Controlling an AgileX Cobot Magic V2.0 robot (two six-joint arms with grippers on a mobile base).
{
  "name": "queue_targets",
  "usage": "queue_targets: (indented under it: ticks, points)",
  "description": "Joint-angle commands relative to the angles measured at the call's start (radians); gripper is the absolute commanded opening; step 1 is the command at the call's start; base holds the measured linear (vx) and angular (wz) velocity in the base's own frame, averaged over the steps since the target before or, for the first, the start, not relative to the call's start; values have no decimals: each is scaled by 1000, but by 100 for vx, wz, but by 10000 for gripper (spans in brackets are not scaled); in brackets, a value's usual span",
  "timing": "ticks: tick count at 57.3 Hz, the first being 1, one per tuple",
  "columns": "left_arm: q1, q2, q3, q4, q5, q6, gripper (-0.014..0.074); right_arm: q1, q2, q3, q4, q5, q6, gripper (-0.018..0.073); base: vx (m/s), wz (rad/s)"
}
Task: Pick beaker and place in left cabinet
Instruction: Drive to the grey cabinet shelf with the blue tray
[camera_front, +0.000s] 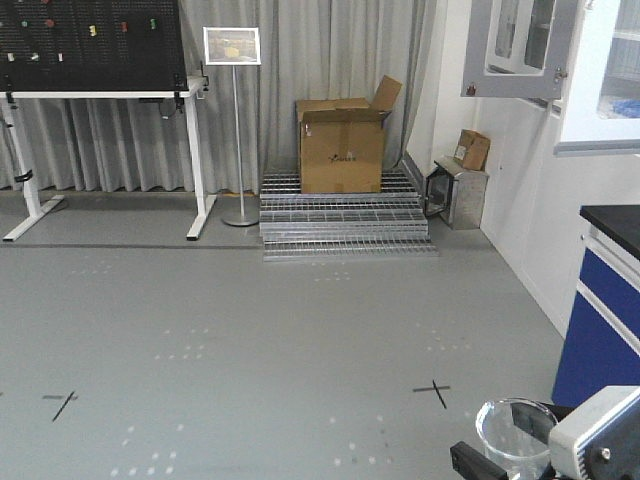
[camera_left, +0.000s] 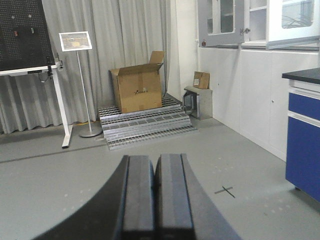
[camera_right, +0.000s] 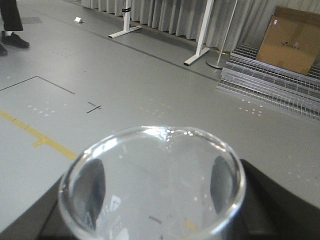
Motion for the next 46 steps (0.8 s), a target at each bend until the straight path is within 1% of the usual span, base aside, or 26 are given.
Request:
queue_targets:
  ticks: [1, 24, 46]
  points:
    - [-6, -19, 16, -8, -84, -3, 1, -4, -16, -31, 13, -70, 3, -6, 73, -6]
    - [-6, -19, 16, -8, -84, -3, 1, -4, -16, -31, 13, -69, 3, -6, 71, -2]
    - [-6, -19, 16, -8, -84, -3, 1, -4, -16, -31, 13, -67, 3, -6, 72, 13]
